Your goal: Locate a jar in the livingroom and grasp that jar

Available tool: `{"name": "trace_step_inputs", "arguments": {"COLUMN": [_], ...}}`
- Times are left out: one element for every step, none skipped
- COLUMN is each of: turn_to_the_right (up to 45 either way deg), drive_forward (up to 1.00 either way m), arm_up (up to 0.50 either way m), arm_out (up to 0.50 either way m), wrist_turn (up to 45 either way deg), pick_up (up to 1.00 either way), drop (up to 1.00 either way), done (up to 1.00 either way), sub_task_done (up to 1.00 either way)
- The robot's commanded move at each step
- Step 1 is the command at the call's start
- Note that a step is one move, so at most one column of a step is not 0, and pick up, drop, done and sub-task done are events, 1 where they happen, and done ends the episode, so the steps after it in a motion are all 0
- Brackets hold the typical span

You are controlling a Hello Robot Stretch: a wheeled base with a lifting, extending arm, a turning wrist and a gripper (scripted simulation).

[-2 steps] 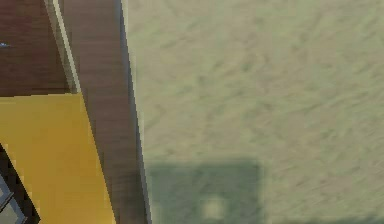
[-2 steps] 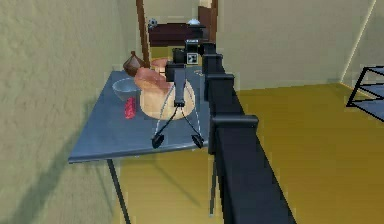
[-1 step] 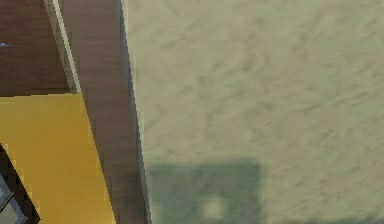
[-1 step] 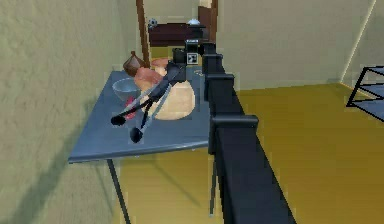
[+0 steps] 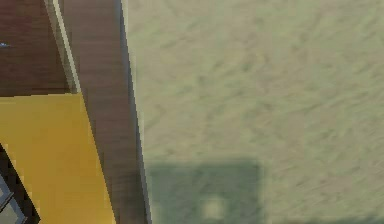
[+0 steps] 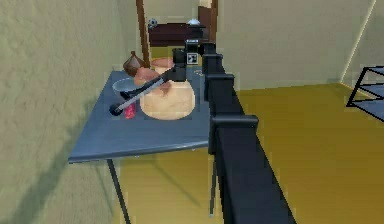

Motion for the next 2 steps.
{"name": "trace_step_inputs", "arguments": {"turn_to_the_right": [0.0, 0.0], "drive_forward": [0.0, 0.0], "arm_up": [0.0, 0.0], "arm_out": [0.0, 0.0], "wrist_turn": [45.0, 6.0], "pick_up": [0.0, 0.0], "drop": [0.0, 0.0], "done": [0.0, 0.0], "sub_task_done": [0.0, 0.0]}}
